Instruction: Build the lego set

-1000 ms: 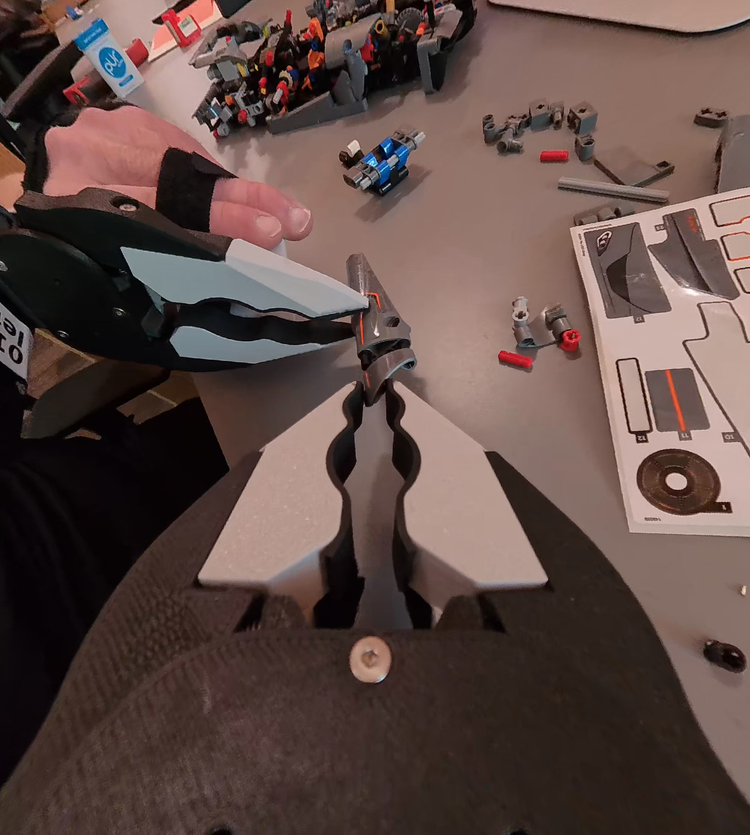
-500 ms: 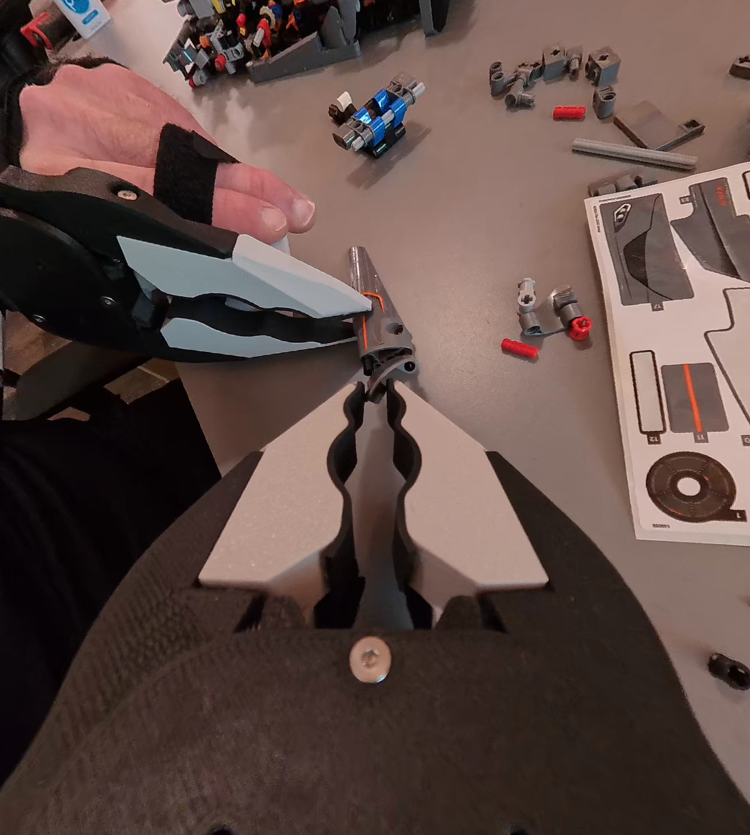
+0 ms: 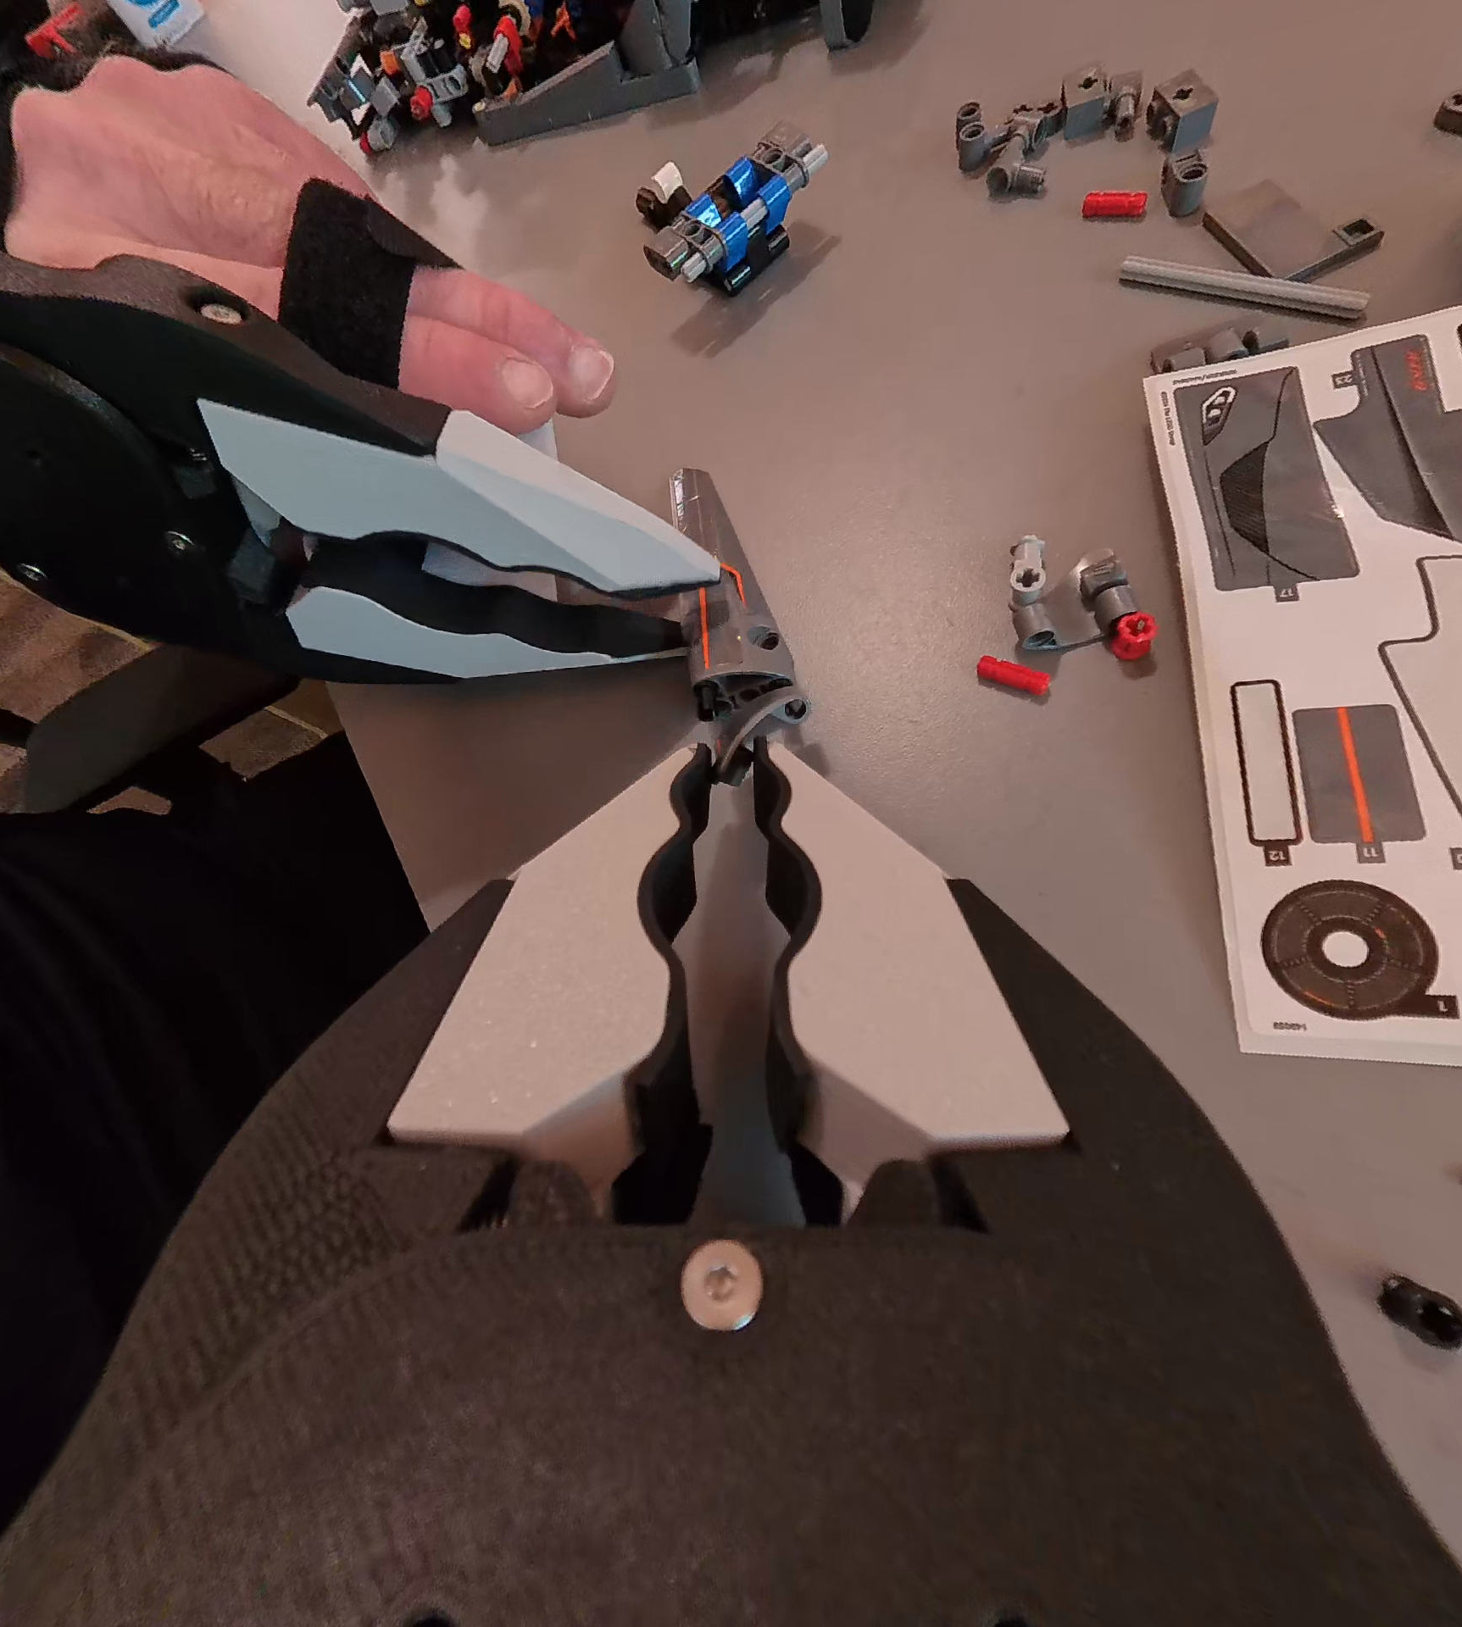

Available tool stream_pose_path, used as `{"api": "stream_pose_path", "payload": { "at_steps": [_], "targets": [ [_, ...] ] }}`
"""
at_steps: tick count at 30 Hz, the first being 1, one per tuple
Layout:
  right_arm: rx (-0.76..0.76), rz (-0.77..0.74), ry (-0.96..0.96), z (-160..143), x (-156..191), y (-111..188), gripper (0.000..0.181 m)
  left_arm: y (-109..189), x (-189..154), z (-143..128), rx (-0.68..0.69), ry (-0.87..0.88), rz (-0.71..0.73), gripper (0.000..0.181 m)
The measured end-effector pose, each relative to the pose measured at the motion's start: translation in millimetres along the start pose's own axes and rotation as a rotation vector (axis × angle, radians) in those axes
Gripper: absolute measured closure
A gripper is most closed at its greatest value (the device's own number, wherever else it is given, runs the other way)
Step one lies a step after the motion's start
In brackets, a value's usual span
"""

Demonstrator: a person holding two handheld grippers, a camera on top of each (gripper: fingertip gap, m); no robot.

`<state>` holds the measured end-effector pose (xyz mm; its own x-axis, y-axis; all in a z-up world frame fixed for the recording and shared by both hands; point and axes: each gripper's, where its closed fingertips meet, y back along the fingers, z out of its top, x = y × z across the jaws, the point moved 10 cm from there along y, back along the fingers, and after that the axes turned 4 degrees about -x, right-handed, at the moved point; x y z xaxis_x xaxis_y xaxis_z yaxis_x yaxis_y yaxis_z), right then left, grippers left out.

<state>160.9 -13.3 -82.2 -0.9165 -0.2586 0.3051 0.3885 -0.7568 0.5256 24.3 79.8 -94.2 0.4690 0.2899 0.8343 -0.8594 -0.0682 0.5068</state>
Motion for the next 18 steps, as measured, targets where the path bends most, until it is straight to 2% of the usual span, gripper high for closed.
{"api": "stream_pose_path", "payload": {
  "at_steps": [3,13,18],
  "targets": [
    [-0.001,0.0,0.001,0.0,0.2,0.2,0.174,4.5,6.3,-3.3,-0.012,0.041,-0.039,0.154],
    [-0.003,-0.01,0.004,-0.6,0.6,0.9,0.174,11.8,22.9,-12.7,-0.07,0.145,-0.216,0.139],
    [-0.003,-0.013,0.005,-1.0,0.9,1.1,0.175,9.2,34.5,-24.1,-0.123,0.255,-0.38,0.132]
  ]
}}
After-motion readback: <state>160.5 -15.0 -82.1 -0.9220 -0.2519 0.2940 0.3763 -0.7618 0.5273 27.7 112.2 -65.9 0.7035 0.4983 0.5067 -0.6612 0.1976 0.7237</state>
